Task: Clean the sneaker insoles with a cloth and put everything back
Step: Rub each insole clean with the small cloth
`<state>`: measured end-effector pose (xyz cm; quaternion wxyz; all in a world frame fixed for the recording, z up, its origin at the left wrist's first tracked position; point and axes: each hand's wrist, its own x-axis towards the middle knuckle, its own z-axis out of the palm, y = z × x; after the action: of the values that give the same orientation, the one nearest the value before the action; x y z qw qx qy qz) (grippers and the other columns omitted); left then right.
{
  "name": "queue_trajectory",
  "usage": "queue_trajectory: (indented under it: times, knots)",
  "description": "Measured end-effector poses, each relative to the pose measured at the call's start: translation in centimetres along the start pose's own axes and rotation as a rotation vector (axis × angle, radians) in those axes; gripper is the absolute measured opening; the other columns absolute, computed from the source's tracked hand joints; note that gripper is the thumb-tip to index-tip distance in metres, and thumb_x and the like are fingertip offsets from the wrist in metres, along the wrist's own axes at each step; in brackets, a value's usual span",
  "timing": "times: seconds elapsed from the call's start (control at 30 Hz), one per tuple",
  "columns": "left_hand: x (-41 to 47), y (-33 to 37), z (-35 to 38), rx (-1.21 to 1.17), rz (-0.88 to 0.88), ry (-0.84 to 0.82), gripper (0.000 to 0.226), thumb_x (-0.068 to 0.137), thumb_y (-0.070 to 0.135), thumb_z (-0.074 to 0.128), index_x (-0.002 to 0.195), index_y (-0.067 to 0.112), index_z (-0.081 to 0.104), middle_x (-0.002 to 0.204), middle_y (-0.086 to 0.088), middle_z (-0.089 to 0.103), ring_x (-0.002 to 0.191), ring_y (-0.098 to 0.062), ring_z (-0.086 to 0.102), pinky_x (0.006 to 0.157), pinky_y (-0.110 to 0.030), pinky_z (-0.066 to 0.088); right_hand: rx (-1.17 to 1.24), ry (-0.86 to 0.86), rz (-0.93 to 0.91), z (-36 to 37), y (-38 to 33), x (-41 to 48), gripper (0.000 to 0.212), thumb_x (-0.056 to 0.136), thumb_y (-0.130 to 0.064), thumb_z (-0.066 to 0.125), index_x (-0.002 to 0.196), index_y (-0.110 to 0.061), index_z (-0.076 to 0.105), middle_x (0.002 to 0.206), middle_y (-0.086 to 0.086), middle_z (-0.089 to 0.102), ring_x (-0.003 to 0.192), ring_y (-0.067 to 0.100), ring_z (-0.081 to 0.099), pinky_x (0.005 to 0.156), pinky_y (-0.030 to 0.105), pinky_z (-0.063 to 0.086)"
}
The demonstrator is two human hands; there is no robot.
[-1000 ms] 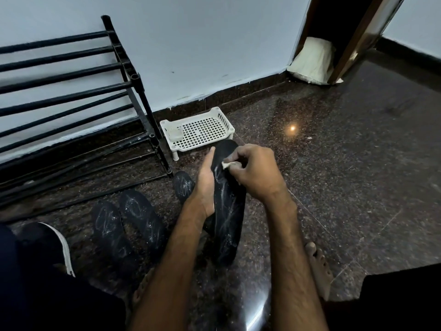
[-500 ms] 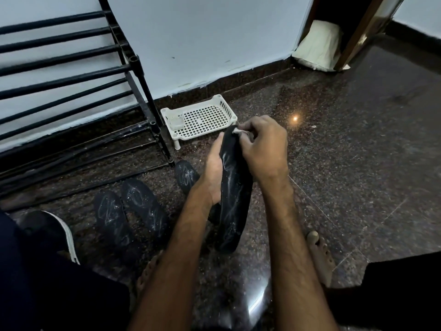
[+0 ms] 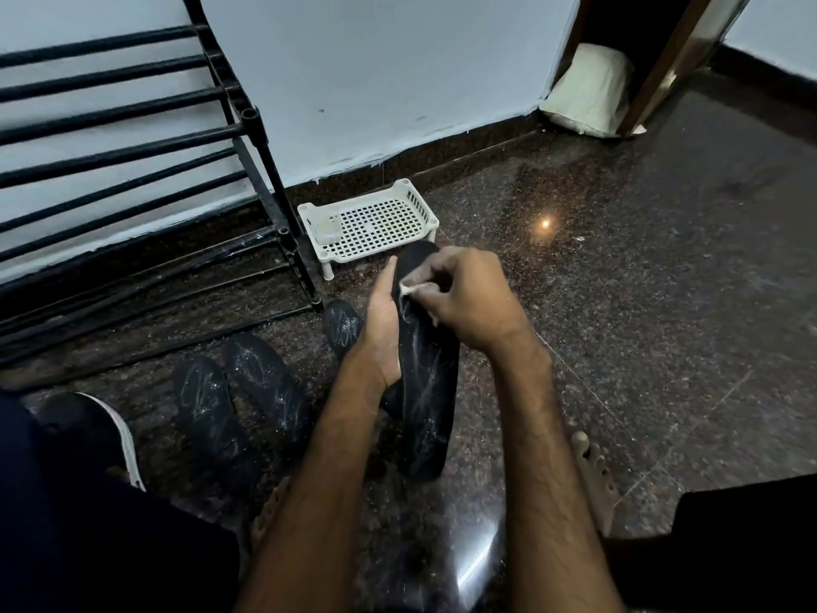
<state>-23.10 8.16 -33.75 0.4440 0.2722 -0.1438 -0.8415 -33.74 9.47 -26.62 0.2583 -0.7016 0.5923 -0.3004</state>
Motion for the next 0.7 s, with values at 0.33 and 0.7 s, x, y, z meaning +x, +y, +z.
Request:
queue_trajectory:
  times: [0.33,0.7]
  knots:
    - [0.2,0.2,-0.2,-0.02,-0.019,-0.046,0.062,0.097,0.059,0.039,0.125,0.01,0.065,0.114,-0.016,0.065,0.105,-0.028,0.063,0.102,-0.04,0.042,-0.079,0.005,-0.005,-0.4,0.1,0.5,0.009,0.084,-0.01,0.073,0.086,-0.017,0.076,0.089,-0.01,0.067,0.081,0.002,0.061,0.087,0.023,0.054]
    - [0.1,0.3,-0.3,0.013,-0.031,-0.044,0.066,0.098,0.06,0.038,0.141,0.011,0.053,0.132,-0.016,0.055,0.121,-0.03,0.051,0.109,-0.044,0.036,-0.098,-0.015,0.024,-1.0,0.3,0.5,0.011,0.084,-0.007,0.069,0.086,-0.014,0.076,0.086,-0.009,0.066,0.078,0.001,0.061,0.084,0.024,0.055]
